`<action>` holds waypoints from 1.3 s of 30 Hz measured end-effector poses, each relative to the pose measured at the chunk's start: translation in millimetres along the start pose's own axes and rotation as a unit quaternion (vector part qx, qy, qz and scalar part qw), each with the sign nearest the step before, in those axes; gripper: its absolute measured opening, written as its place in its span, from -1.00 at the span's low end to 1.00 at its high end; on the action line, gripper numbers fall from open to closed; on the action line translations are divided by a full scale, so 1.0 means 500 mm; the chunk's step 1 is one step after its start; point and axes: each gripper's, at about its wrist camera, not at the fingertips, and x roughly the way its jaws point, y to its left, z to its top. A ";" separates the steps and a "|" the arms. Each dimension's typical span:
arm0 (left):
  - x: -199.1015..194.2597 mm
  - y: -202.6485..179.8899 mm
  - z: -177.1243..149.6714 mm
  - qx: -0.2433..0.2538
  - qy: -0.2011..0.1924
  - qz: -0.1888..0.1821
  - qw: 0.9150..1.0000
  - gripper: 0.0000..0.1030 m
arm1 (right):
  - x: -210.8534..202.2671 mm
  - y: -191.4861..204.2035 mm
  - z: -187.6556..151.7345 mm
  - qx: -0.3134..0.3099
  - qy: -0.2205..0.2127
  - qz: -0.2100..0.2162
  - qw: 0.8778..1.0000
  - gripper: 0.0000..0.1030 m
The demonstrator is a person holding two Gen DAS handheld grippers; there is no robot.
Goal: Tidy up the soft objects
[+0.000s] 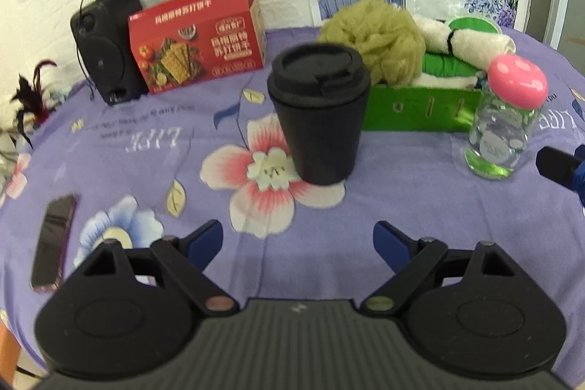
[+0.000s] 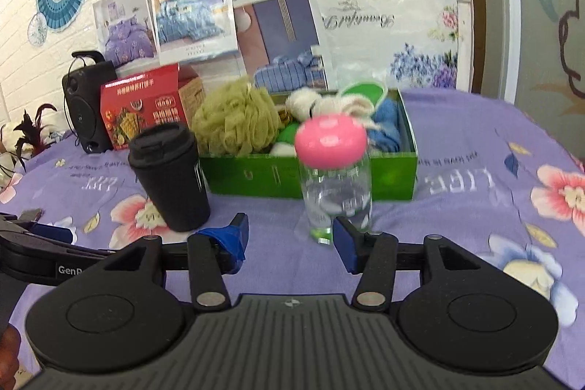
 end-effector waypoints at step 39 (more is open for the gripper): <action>-0.021 -0.033 -0.053 -0.020 -0.001 -0.050 0.999 0.75 | 0.014 0.008 -0.055 0.031 0.012 0.006 0.999 -0.24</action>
